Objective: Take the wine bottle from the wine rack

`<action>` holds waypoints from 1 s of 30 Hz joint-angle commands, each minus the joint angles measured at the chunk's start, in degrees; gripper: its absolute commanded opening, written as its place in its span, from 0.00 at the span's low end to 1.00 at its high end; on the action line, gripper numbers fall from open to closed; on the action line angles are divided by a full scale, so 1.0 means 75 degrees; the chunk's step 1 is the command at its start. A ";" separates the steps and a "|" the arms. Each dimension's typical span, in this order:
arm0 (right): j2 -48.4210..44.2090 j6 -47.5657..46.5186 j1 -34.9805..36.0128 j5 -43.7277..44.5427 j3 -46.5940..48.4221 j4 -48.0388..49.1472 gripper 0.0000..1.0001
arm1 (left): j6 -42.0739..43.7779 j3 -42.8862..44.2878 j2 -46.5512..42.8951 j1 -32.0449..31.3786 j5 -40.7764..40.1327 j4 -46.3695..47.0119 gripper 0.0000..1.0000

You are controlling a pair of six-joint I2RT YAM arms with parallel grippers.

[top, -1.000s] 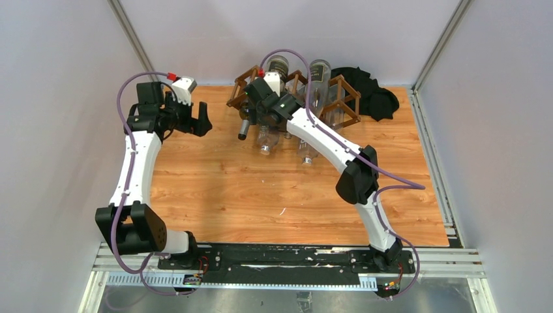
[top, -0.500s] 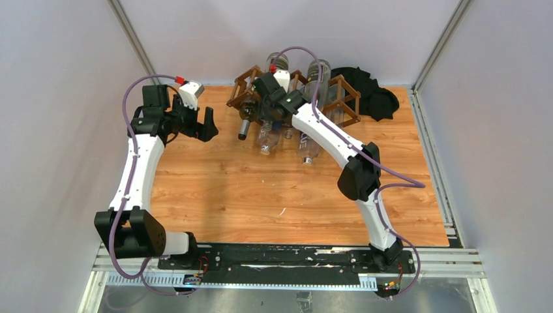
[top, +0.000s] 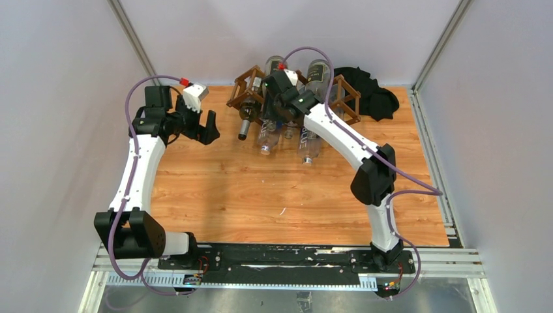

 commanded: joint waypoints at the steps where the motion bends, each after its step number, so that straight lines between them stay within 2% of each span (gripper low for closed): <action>1: -0.1244 -0.0127 -0.0049 -0.0692 -0.0397 0.1008 0.00 | 0.0282 0.0026 -0.0186 -0.0075 0.0165 -0.0200 1.00; 7: -0.1971 0.0200 -0.0306 -0.1822 -0.1221 0.1742 0.00 | 0.0385 0.0029 -0.0197 -0.0116 0.0310 -0.0193 1.00; 16: -0.2824 -0.0013 -0.0422 -0.2603 -0.1682 0.1788 0.00 | 0.0837 0.0111 -0.0251 -0.0339 0.0456 -0.0193 1.00; 22: -0.3452 0.0092 -0.0516 -0.2870 -0.2202 0.1861 0.00 | 0.1349 0.0279 -0.0106 -0.0836 0.0522 -0.0193 1.00; 30: -0.3704 0.0422 -0.0733 -0.4121 -0.2322 0.2242 0.00 | 0.1936 0.0557 -0.0180 -0.1058 0.0926 -0.0202 1.00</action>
